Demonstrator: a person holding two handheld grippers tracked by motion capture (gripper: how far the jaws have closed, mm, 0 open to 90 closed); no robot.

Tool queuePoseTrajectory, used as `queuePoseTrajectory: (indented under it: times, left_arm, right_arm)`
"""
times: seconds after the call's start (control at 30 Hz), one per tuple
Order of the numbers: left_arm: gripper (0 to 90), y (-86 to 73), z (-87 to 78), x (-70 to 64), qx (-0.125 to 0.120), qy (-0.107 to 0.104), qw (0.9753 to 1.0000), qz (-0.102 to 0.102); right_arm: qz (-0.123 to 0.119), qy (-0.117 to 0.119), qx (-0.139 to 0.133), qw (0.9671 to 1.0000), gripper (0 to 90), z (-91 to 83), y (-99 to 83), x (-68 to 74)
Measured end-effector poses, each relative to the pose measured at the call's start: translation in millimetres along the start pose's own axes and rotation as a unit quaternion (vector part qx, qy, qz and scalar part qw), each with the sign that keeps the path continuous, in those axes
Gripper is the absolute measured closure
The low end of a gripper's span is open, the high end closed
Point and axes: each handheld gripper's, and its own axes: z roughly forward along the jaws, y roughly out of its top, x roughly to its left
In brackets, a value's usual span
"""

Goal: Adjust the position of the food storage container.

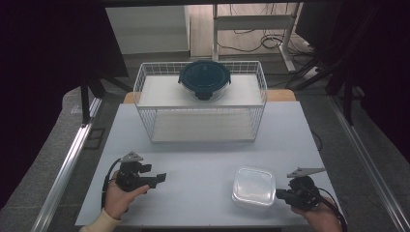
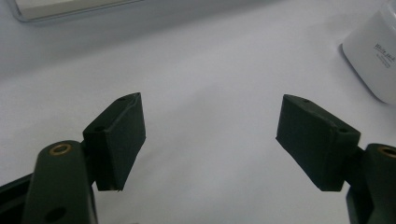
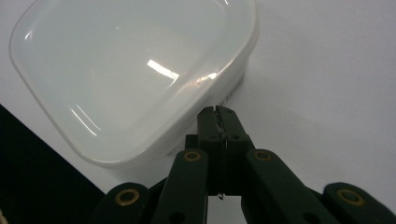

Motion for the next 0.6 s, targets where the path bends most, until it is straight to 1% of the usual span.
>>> queuePoseTrajectory:
  times: [0.23, 0.33, 0.4, 0.47, 0.5, 0.57, 0.6]
  left_arm:
    - [23.5, -0.3, -0.4, 1.9, -0.002, 0.002, 1.0, -0.002]
    - [23.5, -0.3, -0.3, 2.7, -0.002, 0.003, 1.0, -0.003]
    - [23.5, -0.2, 0.3, 3.2, -0.002, 0.004, 1.0, -0.004]
    - [23.5, -0.4, 0.8, 3.6, -0.002, 0.005, 1.0, -0.005]
    - [23.5, -0.5, 0.9, 3.7, -0.001, 0.005, 1.0, -0.005]
    - [23.5, -0.7, 0.5, 4.1, -0.002, 0.005, 1.0, -0.005]
    - [23.5, -0.7, 0.2, 4.4, -0.003, 0.005, 1.0, -0.006]
  right_arm:
    - [-0.012, 0.0, 0.0, 0.9999, 89.3, 9.9, 16.2, 2.0]
    - [-0.015, 0.009, 0.002, 0.9998, 89.3, 16.5, 22.2, 3.5]
    - [-0.02, 0.013, 0.006, 0.9997, 89.2, 20.4, 25.9, 5.6]
    - [-0.027, 0.011, 0.007, 0.9995, 89.3, 23.8, 31.3, 6.9]
    - [-0.032, 0.01, 0.005, 0.9994, 89.3, 27.5, 38.2, 7.8]
    - [-0.033, 0.011, 0.005, 0.9994, 89.3, 28.9, 40.4, 8.6]
    - [-0.04, 0.013, 0.006, 0.9991, 89.3, 31.8, 43.8, 9.4]
